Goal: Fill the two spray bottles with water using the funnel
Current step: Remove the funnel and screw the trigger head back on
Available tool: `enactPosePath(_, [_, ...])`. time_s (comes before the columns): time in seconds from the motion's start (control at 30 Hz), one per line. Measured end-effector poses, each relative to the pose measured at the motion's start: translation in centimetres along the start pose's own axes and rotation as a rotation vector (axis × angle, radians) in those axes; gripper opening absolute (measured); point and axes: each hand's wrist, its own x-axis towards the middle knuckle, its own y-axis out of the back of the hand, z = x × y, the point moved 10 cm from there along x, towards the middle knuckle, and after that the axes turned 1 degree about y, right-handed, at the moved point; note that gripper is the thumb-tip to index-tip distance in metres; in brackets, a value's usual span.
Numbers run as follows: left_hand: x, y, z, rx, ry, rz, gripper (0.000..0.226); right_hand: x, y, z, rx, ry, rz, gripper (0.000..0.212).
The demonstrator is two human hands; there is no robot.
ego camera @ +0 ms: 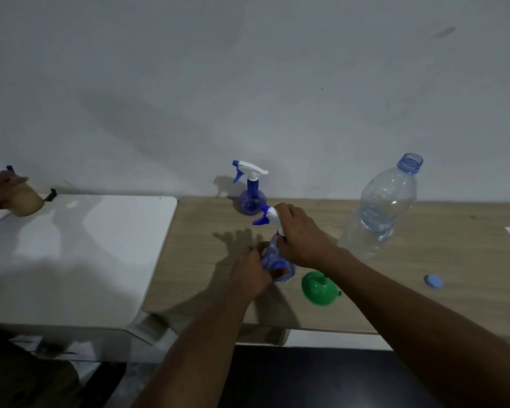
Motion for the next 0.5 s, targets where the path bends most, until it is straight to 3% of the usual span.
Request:
enactPosePath(0.2, [-0.1, -0.22, 0.17, 0.015, -0.001, -0.008, 0.073, -0.02, -0.08, 0.26, -0.055, -0.011, 0.038, 0.054])
enactPosePath(0.33, [0.01, -0.18, 0.4, 0.032, -0.015, -0.01, 0.08, -0.18, -0.35, 0.45, -0.028, -0.012, 0.036, 0.045])
enactPosePath(0.5, [0.01, -0.56, 0.29, -0.021, 0.002, -0.046, 0.069, -0.31, -0.33, 0.67, -0.012, -0.025, 0.052, 0.049])
